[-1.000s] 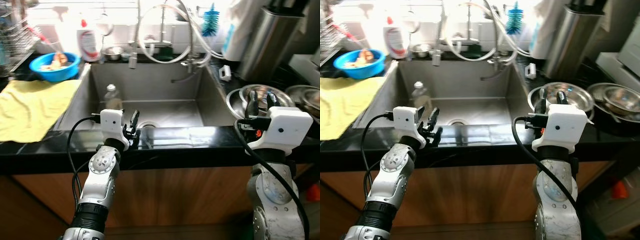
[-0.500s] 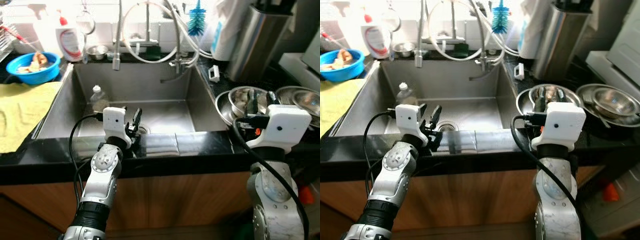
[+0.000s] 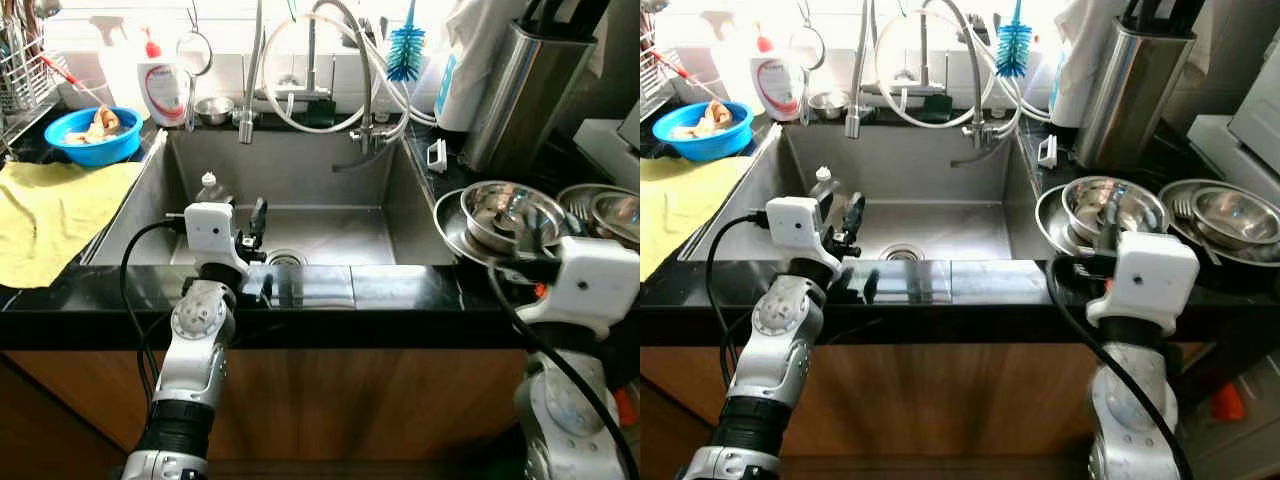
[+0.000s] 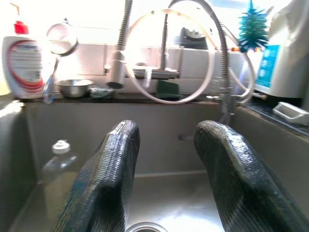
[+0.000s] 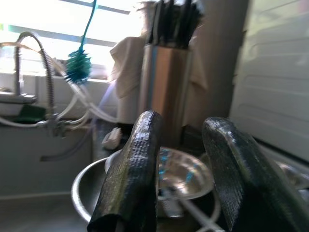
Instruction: Kitchen organization
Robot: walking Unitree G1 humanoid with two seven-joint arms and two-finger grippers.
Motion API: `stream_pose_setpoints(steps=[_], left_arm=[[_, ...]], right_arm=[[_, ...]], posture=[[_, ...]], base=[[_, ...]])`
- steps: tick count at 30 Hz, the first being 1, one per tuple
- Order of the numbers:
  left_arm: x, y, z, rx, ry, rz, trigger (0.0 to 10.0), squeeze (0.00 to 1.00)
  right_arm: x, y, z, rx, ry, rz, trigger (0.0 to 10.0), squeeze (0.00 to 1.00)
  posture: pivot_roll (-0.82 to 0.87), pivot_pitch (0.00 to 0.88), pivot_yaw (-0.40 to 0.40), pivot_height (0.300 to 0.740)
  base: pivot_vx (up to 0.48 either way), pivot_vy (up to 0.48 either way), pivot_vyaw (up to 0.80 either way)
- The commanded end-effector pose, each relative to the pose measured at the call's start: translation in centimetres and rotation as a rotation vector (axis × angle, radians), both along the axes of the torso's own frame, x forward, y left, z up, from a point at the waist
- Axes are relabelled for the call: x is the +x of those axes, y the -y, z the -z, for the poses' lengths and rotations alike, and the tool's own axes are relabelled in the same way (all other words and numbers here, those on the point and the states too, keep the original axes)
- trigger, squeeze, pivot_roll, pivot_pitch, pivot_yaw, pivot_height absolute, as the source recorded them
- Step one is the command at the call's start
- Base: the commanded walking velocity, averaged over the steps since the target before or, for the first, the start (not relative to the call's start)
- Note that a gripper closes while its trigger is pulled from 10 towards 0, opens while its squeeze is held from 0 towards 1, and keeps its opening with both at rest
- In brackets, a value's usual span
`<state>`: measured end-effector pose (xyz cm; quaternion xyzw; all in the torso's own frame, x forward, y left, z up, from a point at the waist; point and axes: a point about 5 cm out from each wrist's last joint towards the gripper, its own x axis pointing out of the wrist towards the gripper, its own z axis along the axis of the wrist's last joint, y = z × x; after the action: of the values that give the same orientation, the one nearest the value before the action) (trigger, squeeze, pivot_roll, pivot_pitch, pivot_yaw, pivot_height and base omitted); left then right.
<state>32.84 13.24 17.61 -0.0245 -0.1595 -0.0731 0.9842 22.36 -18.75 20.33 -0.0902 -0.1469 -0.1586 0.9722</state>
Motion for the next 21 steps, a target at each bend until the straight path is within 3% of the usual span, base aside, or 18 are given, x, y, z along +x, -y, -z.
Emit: stream_pose_setpoints(steps=[1,6,7,8,9,10,11,14,19,20,21], left_arm=[[-0.1,0.3,0.0,-0.004,0.003,0.011,10.0,0.0],[-0.1,0.6,0.0,-0.007,0.0,0.019,10.0,0.0],[-0.1,0.7,0.0,-0.005,-0.001,0.021,10.0,0.0],[-0.1,0.7,0.0,-0.005,-0.001,0.021,10.0,0.0],[0.0,0.7,0.1,-0.004,-0.003,0.024,10.0,0.0],[0.0,0.7,0.1,-0.003,-0.004,0.025,10.0,0.0],[0.0,0.7,0.1,-0.002,-0.005,0.026,10.0,0.0],[0.0,0.7,0.1,-0.002,-0.005,0.026,10.0,0.0],[-0.1,0.6,0.2,0.001,-0.007,0.027,10.0,0.0],[-0.1,0.6,0.2,0.0,-0.007,0.028,10.0,0.0],[-0.1,0.6,0.2,0.0,-0.007,0.028,10.0,0.0]], right_arm=[[-0.6,0.9,-0.6,-0.012,0.034,0.045,10.0,0.0],[-0.8,2.5,-0.1,0.047,0.032,0.104,10.0,0.0],[-0.8,2.9,0.4,0.129,0.035,0.128,10.0,0.0],[-0.8,2.9,0.4,0.129,0.035,0.128,10.0,0.0],[-0.7,3.6,1.1,0.268,0.044,0.165,10.0,0.0],[-0.7,3.7,1.4,0.298,0.042,0.171,10.0,0.0],[-0.5,3.8,1.9,0.331,0.036,0.167,10.0,1.0],[-0.4,3.8,2.1,0.342,0.035,0.163,10.0,1.0],[0.7,2.5,1.8,0.321,0.027,0.039,10.0,1.0],[0.8,2.4,1.8,0.317,0.026,0.033,10.0,0.11],[0.8,2.4,1.8,0.317,0.026,0.033,10.0,0.11]], posture=[[-0.16,0.0,-0.007,0.74],[-0.16,0.0,-0.006,0.74],[-0.16,0.0,-0.003,0.74],[-0.16,0.0,-0.003,0.74],[-0.16,0.0,-0.002,0.74],[-0.16,0.0,-0.002,0.74],[-0.15,0.0,-0.002,0.74],[-0.15,0.0,-0.002,0.74],[-0.15,0.0,-0.003,0.74],[-0.15,0.0,-0.003,0.74],[-0.15,0.0,-0.003,0.74]], base=[[0.0,0.0,0.0],[0.0,0.0,0.0],[0.0,0.0,0.0],[0.0,0.0,0.0],[0.0,0.0,0.0],[0.0,0.0,0.0],[0.0,0.0,0.0],[0.0,0.0,0.0],[0.0,0.0,0.0],[0.0,0.0,0.0],[0.0,0.0,0.0]])
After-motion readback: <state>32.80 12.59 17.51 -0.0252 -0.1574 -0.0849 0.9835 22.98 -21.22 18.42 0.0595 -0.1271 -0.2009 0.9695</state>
